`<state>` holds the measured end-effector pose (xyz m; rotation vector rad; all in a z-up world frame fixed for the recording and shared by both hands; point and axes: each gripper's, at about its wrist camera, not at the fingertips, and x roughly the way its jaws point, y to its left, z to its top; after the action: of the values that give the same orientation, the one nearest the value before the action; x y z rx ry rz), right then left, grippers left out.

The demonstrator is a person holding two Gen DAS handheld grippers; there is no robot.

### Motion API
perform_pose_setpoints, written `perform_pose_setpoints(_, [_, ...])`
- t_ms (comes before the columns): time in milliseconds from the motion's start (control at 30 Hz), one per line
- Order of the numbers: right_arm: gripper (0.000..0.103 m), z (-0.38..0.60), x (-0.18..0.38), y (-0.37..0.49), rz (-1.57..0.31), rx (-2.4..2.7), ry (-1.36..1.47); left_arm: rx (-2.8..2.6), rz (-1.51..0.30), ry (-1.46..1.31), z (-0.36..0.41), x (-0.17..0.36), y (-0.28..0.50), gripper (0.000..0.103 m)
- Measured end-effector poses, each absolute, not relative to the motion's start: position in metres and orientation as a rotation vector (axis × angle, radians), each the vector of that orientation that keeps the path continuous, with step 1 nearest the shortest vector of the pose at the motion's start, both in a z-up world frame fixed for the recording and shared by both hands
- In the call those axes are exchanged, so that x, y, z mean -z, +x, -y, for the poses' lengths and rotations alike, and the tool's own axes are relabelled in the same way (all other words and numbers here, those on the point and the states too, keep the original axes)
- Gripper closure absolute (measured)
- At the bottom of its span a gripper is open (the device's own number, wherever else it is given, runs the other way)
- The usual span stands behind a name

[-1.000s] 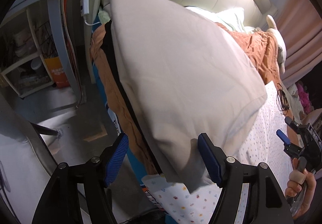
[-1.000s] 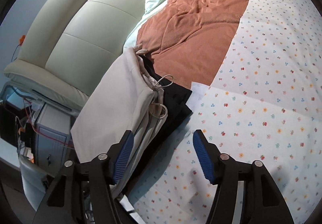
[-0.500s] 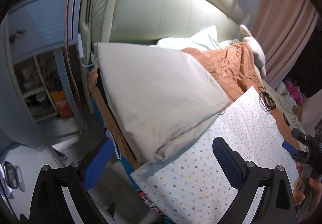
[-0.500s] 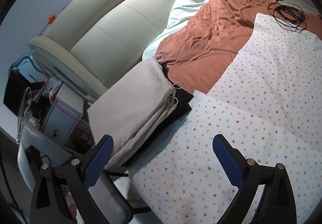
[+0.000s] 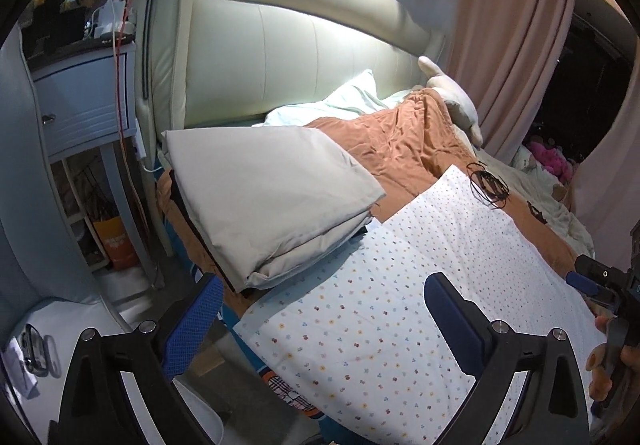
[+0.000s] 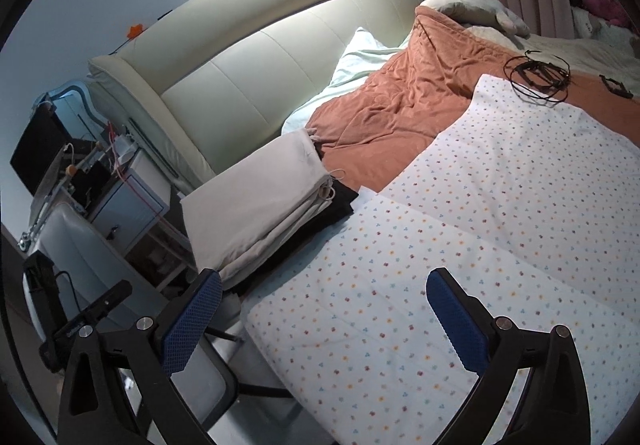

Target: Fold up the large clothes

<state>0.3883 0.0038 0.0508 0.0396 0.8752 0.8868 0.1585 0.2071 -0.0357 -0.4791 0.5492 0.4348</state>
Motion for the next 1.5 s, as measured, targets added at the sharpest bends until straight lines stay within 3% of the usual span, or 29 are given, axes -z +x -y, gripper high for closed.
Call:
perform_pose_setpoints(833, [0.001, 0.156, -0.077, 0.208, -0.575, -0.705, 0.012, -0.263, -0.4, -0.149, -0.058, 0.004, 0.047, 0.002])
perform_pose_setpoints(1500, [0.001, 0.243, -0.043, 0.103, -0.478, -0.58, 0.007, -0.164, -0.324, -0.067, 0.019, 0.035, -0.002, 0.002])
